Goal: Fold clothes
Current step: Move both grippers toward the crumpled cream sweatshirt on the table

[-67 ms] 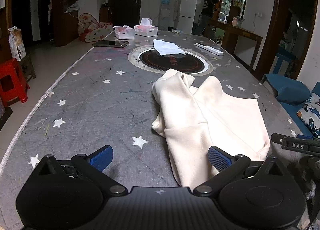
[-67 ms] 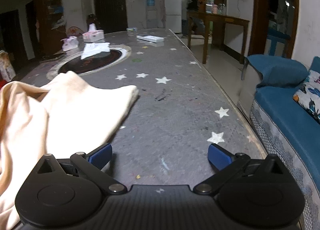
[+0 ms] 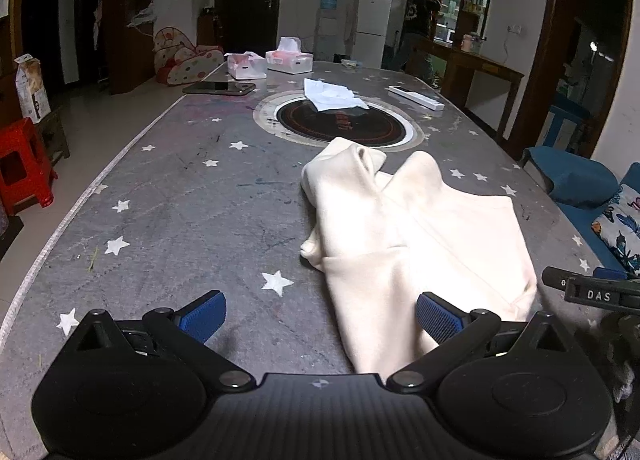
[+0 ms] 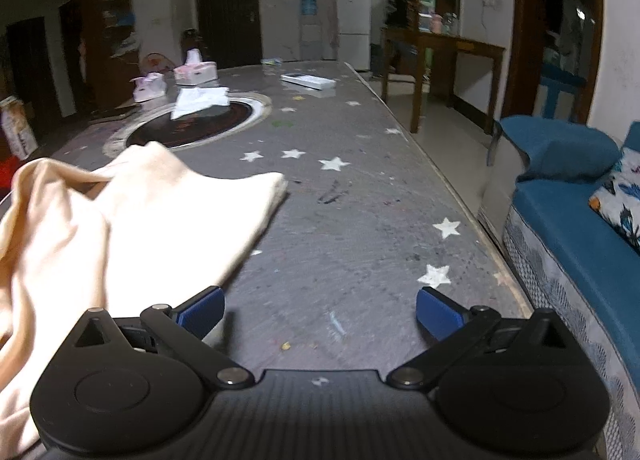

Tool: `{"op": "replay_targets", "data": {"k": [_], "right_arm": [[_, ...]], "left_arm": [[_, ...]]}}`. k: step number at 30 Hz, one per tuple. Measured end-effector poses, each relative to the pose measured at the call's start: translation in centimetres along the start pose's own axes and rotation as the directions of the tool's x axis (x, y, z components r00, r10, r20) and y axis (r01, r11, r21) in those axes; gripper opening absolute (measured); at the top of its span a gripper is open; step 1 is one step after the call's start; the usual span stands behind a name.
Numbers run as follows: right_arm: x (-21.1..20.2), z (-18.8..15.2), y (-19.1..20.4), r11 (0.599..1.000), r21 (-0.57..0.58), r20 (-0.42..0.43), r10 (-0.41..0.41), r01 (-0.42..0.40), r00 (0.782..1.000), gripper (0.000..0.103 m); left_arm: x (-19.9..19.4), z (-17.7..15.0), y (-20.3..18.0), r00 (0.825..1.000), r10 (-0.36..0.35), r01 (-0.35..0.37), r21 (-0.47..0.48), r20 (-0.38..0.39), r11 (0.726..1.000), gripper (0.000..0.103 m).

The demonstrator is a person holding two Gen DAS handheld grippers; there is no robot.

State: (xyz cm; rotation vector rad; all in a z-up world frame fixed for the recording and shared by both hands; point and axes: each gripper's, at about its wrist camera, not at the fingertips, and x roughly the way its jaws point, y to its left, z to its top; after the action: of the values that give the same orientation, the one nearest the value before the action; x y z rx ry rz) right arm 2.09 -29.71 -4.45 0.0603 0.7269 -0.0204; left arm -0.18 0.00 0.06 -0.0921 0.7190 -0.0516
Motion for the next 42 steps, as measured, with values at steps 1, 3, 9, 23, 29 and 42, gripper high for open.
{"op": "replay_targets", "data": {"k": [1,3,9,23,29,42], "right_arm": [[0.0,0.1,0.0,1.0,-0.005,-0.003,0.0,0.0,1.0,0.103],[0.1,0.3,-0.1,1.0,-0.011,-0.014,-0.002,0.002,1.0,0.103],[-3.6,-1.9,1.7,0.996,-0.076,0.044,0.049,-0.045,0.998,0.103],[-7.9,-4.2,6.4,0.972,-0.154,-0.024,0.177,-0.179,0.984,0.103],[-8.4,-4.6,6.9,0.968,-0.167,-0.033,0.184,-0.187,0.982,0.103],[-8.5,-4.7,7.6,0.964,-0.182,-0.053,0.186,-0.193,0.981,0.103]], "left_arm": [[-0.1,-0.1,0.0,1.0,-0.004,0.004,0.0,-0.001,1.0,0.103],[-0.1,-0.1,-0.5,1.0,-0.004,0.005,0.011,-0.017,1.0,0.103],[-1.6,-1.4,-1.1,1.0,-0.015,0.015,0.015,-0.005,1.0,0.103],[-2.9,-3.3,-1.2,1.0,-0.002,0.002,-0.004,-0.026,1.0,0.103],[-3.2,-3.8,-1.3,0.999,0.001,-0.001,-0.003,-0.033,1.0,0.103],[-3.0,-4.3,-1.9,0.999,0.007,-0.006,0.013,-0.052,1.0,0.103]]}}
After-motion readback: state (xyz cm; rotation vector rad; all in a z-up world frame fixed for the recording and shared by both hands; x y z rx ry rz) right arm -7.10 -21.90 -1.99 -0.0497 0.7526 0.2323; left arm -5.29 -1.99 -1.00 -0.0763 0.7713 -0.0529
